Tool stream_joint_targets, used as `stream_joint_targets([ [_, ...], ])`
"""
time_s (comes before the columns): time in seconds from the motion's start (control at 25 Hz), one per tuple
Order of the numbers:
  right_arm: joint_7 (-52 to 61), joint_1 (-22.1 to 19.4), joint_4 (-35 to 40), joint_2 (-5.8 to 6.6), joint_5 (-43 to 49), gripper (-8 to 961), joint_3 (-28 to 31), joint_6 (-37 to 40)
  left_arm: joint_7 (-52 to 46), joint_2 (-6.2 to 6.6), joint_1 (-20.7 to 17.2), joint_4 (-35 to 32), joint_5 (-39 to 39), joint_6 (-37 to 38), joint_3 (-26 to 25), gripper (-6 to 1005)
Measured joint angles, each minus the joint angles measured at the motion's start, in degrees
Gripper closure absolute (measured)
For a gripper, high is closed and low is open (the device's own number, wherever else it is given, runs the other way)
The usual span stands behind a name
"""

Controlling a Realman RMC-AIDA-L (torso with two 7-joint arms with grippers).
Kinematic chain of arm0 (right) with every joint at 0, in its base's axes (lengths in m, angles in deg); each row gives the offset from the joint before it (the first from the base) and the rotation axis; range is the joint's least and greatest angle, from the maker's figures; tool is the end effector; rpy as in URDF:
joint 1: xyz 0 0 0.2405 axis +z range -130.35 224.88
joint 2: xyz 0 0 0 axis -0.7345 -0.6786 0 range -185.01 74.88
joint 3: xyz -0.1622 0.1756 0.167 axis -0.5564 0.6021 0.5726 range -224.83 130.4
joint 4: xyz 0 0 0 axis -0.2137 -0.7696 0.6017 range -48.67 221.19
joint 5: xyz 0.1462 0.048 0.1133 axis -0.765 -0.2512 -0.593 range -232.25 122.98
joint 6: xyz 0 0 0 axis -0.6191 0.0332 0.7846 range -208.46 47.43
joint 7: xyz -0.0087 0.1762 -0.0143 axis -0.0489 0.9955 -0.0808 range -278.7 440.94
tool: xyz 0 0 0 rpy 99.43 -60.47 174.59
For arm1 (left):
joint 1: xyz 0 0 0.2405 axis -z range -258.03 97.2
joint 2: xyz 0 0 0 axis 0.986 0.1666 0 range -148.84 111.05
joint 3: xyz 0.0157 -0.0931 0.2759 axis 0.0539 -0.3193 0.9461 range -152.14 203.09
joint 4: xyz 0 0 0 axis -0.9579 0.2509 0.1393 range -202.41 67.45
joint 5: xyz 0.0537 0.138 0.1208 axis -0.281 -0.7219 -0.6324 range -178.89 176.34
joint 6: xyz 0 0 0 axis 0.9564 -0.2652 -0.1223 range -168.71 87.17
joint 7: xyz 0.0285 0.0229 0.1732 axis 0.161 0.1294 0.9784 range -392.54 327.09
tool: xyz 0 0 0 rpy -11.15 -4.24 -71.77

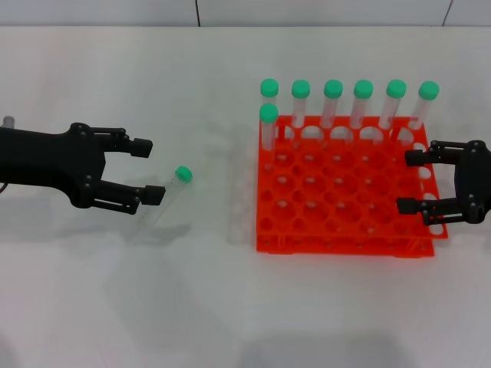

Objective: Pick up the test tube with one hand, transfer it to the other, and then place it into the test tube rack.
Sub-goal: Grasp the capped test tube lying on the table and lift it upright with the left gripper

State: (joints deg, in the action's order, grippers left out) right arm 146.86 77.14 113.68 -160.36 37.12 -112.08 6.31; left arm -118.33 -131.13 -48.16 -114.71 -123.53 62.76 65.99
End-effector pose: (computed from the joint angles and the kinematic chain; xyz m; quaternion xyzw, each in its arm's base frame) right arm 0.2901 0.3448 -0.0025 -0.9659 0.1067 0.2020 0.1215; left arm -0.2665 0.3354 0.0120 -0.9732 -0.1628 -0.1518 0.0580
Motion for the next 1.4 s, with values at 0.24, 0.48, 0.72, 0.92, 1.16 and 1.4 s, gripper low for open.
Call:
stream_joint_targets([
  [0.24,0.0,0.0,0.0,0.01,0.0,132,0.0,-0.1,-0.1,-0.06,0.1,-0.2,0.0,-0.1,0.0,141],
  [0.48,-0.1,0.0,0.0,0.00,-0.1,137,0.1,-0.2,-0.2,-0.08,0.2,-0.3,0.0,-0.5,0.0,142],
  [0.72,-0.4,0.0,0.0,-0.09,-0.2,141,1.0,-0.2,-6.8,-0.30,1.0,-2.1,-0.1,-0.7,0.5,142],
  [0.92,-0.9,-0.1,0.2,-0.23,-0.2,145,1.6,-0.4,-19.8,-0.58,1.3,-8.1,-1.4,-0.5,4.7,142],
  [1.16,-1.2,-1.4,2.5,-0.64,-0.4,149,1.7,-1.0,-37.9,-0.49,5.6,-12.3,-12.2,0.2,9.2,142],
  [1.4,-1.9,-1.6,3.7,-1.32,-0.1,154,1.8,-2.2,-52.3,-0.62,11.0,-12.0,-23.5,0.7,15.2,143],
])
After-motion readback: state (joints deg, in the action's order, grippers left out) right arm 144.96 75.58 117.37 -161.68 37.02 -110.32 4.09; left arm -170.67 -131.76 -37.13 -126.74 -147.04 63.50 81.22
